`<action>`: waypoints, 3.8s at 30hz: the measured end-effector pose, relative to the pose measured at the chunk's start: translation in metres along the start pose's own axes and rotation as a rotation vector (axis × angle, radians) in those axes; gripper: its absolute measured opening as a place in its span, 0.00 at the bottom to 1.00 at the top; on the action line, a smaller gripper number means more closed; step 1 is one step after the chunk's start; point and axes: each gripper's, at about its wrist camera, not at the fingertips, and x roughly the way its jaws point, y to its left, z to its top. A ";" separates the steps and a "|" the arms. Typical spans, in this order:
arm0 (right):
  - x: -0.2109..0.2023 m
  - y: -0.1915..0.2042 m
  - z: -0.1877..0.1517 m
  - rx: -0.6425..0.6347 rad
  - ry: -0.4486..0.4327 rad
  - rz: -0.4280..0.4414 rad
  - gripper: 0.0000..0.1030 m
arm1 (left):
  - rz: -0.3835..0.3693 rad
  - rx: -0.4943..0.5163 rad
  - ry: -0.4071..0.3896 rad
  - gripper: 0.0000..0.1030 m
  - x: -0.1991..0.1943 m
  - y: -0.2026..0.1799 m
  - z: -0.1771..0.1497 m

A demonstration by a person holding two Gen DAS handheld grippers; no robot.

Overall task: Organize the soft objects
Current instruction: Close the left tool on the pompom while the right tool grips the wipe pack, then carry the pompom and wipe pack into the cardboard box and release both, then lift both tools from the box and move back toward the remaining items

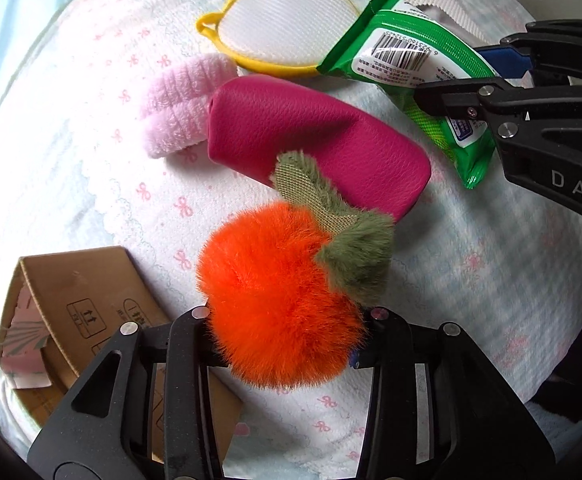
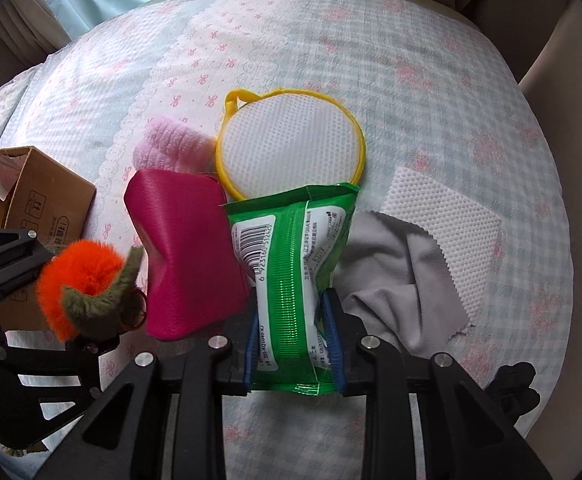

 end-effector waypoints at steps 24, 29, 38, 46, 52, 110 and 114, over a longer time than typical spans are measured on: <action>-0.222 0.059 -0.012 0.049 -0.271 -0.049 0.25 | 0.003 -0.355 -0.371 0.34 -0.239 0.063 -0.073; -0.256 0.103 -0.008 0.038 -0.305 -0.027 0.25 | 0.019 -0.398 -0.421 0.34 -0.276 0.099 -0.112; -0.275 0.212 0.005 0.076 -0.311 0.027 0.25 | 0.009 -0.399 -0.458 0.34 -0.303 0.183 -0.184; -0.246 0.291 0.026 0.203 -0.259 0.008 0.25 | -0.030 -0.313 -0.389 0.34 -0.272 0.258 -0.216; -0.195 0.318 0.040 0.324 -0.158 0.030 0.25 | -0.039 -0.276 -0.291 0.34 -0.221 0.296 -0.220; -0.094 0.320 0.047 0.343 -0.008 0.088 1.00 | -0.084 -0.275 -0.146 1.00 -0.144 0.287 -0.245; -0.146 0.327 0.033 0.318 -0.067 0.069 1.00 | -0.069 -0.301 -0.183 1.00 -0.179 0.282 -0.266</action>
